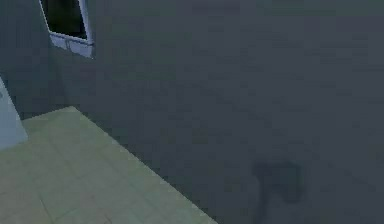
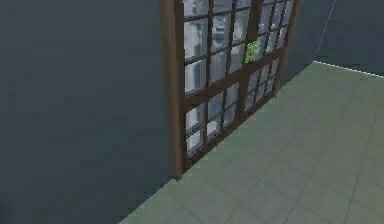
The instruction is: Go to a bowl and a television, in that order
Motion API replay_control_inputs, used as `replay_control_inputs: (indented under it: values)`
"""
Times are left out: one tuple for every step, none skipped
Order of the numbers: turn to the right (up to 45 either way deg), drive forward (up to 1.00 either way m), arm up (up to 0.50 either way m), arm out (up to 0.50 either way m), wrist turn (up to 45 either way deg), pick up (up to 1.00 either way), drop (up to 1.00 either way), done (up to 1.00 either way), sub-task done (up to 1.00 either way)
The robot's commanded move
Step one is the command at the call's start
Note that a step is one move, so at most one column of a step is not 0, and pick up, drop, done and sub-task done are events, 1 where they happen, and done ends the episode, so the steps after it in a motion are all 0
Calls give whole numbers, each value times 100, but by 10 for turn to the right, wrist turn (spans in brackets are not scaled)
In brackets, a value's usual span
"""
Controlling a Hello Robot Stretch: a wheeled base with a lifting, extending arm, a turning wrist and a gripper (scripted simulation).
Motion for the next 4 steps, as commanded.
replay_control_inputs:
  values:
    - [-390,0,0,0,0,0,0,0,0]
    - [0,100,0,0,0,0,0,0,0]
    - [0,25,0,0,0,0,0,0,0]
    - [150,0,0,0,0,0,0,0,0]
